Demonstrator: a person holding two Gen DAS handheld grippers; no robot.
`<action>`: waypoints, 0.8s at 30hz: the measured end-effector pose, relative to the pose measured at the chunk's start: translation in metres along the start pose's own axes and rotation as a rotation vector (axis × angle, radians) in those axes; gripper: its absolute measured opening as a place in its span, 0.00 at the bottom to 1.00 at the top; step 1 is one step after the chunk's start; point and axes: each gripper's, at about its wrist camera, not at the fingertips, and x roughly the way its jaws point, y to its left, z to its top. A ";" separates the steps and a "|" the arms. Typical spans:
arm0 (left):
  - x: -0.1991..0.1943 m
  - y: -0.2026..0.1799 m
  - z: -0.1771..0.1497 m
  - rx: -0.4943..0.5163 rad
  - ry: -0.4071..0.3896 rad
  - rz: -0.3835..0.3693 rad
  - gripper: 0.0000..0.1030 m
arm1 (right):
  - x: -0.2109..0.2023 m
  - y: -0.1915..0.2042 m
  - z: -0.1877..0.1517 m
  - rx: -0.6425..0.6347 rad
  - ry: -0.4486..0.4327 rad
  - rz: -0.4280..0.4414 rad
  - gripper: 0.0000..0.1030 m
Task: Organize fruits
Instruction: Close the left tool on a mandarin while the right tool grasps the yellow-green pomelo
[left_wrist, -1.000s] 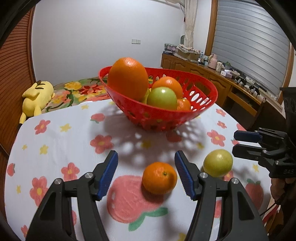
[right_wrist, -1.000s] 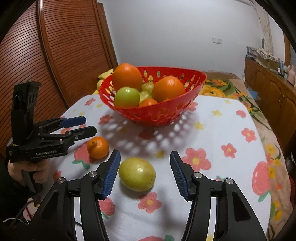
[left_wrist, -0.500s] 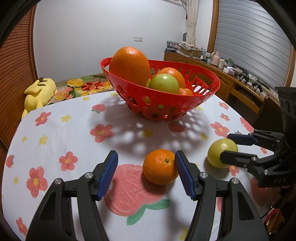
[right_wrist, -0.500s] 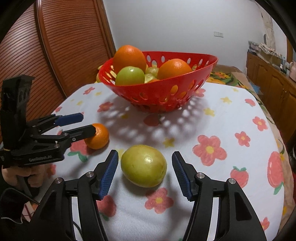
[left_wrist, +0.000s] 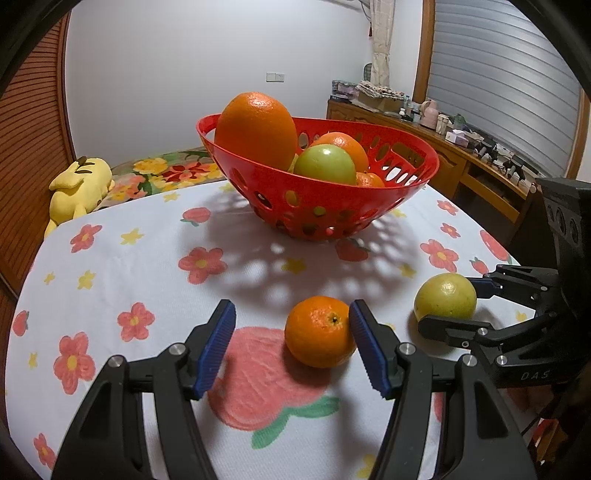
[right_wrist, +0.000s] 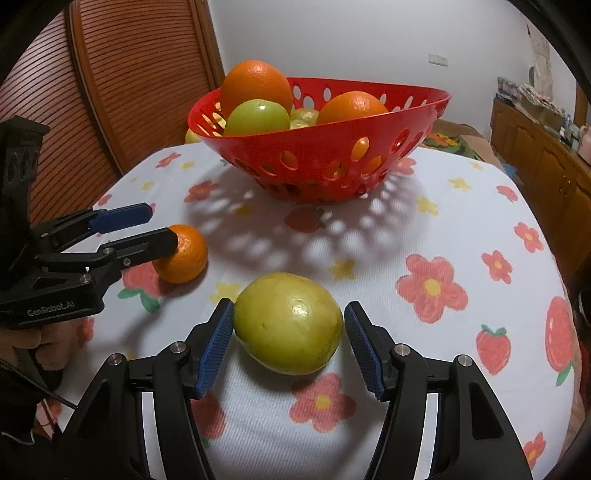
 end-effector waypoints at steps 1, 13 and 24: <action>0.000 0.000 0.000 -0.001 -0.001 0.001 0.62 | 0.000 0.000 0.000 0.001 0.000 0.004 0.60; 0.001 -0.002 0.000 0.009 -0.001 0.008 0.62 | -0.017 -0.008 -0.008 0.025 -0.039 -0.001 0.55; 0.002 -0.012 0.004 0.021 0.024 -0.011 0.62 | -0.017 -0.005 -0.019 0.017 -0.035 -0.003 0.55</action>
